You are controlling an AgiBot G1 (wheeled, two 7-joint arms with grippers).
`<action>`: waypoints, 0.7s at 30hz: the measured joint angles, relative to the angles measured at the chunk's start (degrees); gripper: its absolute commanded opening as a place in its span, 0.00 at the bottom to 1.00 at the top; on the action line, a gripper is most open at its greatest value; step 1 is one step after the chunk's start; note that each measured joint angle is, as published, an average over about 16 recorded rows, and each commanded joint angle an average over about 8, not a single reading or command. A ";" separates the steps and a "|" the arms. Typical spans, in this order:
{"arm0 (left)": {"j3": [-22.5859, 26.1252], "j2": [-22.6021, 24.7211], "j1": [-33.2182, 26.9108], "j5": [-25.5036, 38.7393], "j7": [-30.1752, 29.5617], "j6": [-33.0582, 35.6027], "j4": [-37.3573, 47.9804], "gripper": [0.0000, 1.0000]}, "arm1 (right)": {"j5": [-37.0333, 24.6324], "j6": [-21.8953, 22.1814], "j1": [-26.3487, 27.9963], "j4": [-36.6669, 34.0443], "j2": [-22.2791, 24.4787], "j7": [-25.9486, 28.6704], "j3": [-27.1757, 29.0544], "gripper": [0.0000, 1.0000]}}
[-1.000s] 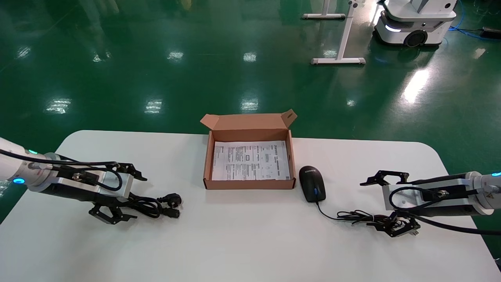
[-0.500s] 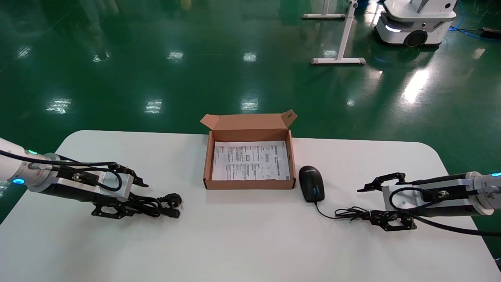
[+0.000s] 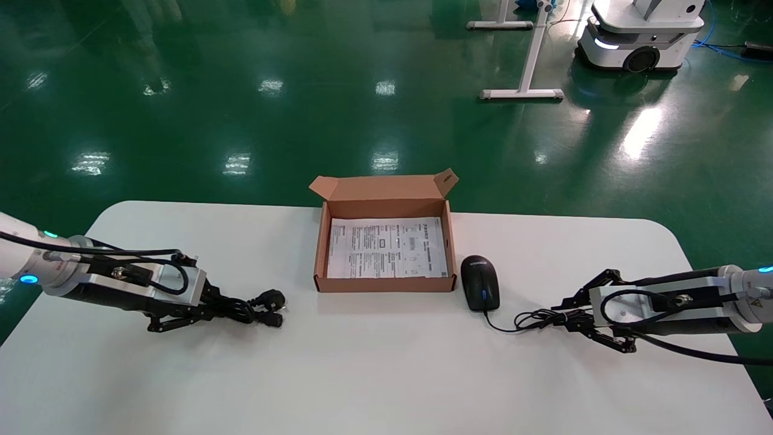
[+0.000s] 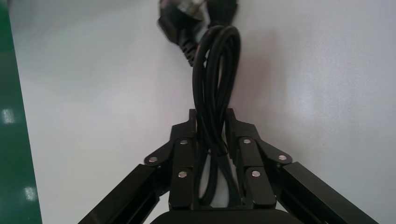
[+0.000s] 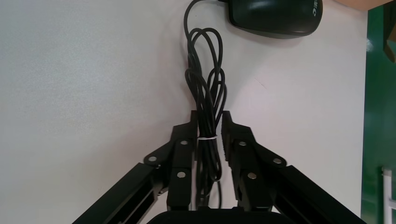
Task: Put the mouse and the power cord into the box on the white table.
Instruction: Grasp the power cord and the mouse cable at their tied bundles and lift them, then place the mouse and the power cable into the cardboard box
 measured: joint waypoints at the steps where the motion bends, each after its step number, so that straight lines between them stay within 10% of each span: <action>1: -0.07 -0.06 -0.24 -0.09 -0.02 0.11 -0.11 0.00 | 0.10 -0.01 0.19 0.07 0.06 0.02 0.08 0.00; 21: -5.88 -3.99 -12.49 -7.06 -6.61 -2.99 -4.67 0.00 | 7.20 -0.63 11.31 6.41 -0.93 1.50 5.30 0.00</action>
